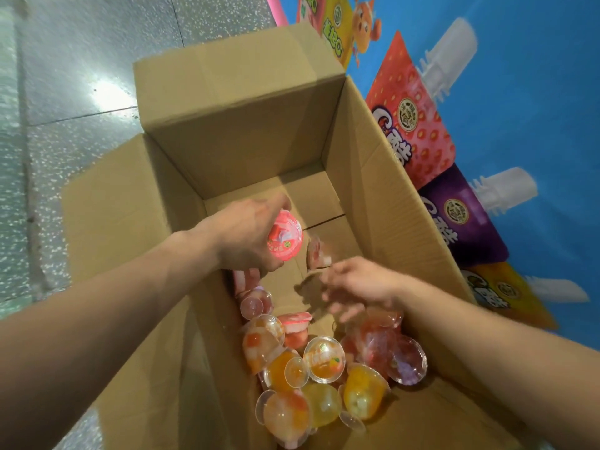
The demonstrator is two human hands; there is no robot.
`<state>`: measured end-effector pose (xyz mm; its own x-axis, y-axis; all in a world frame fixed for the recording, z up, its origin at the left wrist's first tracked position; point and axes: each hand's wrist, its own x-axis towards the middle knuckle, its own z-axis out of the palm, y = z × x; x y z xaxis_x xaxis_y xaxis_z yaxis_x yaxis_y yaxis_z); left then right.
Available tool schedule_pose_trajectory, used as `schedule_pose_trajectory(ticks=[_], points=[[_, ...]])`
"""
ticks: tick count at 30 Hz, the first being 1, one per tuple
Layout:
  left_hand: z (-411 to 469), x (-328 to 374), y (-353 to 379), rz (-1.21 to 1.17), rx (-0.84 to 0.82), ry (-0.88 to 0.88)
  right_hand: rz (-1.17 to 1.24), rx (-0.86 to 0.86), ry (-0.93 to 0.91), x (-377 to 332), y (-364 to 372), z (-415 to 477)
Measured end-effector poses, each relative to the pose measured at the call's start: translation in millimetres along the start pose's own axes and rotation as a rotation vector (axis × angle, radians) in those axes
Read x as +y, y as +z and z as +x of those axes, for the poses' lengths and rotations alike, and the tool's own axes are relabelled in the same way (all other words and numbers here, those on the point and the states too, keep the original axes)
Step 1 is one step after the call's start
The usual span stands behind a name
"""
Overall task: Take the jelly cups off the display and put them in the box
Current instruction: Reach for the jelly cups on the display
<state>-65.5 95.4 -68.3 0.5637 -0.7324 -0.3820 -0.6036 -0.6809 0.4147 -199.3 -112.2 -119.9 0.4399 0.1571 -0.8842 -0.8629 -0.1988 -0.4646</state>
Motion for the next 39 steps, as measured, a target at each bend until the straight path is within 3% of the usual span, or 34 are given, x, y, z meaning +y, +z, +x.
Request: schedule_pose_trajectory(ticks=[2, 6, 11, 16, 22, 25, 28, 30, 32, 35, 39], points=[[1, -7, 0, -0.021, 0.018, -0.012, -0.222, 0.094, 0.083, 12, 17, 14], [2, -11, -2, 0.003, 0.007, -0.021, -0.671, 0.269, 0.065, 16, 39, 51], [4, -12, -2, 0.0, -0.005, -0.018, -0.762, 0.217, 0.205, 18, 58, 71], [4, -16, -5, 0.004, -0.022, -0.013, -0.632, 0.181, 0.27, 17, 68, 70], [2, -22, -9, 0.002, -0.037, -0.029, -0.652, 0.133, 0.308, 6, 71, 66], [4, -24, -10, 0.016, -0.055, -0.025, -0.59, 0.096, 0.227, -3, 73, 63], [6, -24, -10, 0.022, -0.066, -0.021, -0.208, 0.295, 0.32, 5, 72, 69], [6, -22, -12, 0.018, -0.072, -0.027, -0.354, 0.197, 0.254, 3, 69, 61], [7, -21, -15, 0.026, -0.073, -0.032, -0.172, 0.38, 0.187, 7, 62, 66], [7, -20, -20, 0.022, -0.078, -0.052, -0.139, 0.544, 0.08, 11, 55, 64], [2, -17, -34, 0.004, -0.068, -0.094, -0.034, 0.616, -0.056, -3, 39, 45]])
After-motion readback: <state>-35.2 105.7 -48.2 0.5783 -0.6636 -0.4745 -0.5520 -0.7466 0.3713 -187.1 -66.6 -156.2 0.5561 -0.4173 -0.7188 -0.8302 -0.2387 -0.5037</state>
